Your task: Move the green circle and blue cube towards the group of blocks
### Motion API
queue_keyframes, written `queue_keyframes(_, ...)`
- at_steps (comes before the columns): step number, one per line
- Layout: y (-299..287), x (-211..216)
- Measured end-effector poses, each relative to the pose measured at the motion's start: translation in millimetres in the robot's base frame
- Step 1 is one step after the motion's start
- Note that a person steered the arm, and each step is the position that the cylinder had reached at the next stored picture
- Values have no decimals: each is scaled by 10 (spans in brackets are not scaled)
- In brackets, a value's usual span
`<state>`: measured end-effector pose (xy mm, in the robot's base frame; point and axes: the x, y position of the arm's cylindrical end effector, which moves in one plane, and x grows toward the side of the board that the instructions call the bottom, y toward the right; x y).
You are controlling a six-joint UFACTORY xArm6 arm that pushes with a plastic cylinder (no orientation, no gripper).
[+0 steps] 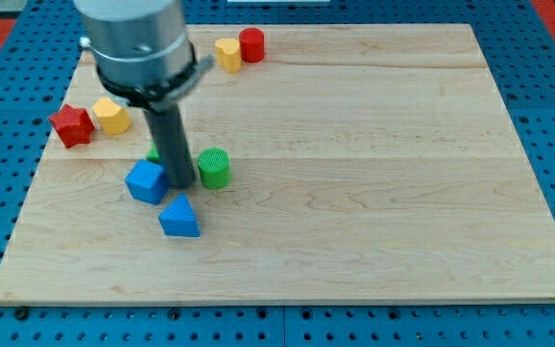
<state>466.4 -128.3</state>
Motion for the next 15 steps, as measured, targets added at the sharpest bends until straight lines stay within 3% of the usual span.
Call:
queue_keyframes(1,-425,-314)
queue_keyframes(3,179,-168)
queue_keyframes(4,213,-406)
queue_keyframes(5,916,-217)
queue_keyframes(6,1177,99)
queue_keyframes(10,-486,-301)
queue_keyframes(11,-360,-60)
queue_keyframes(12,335,341)
queue_keyframes(13,646,622)
queue_keyframes(15,-324,568)
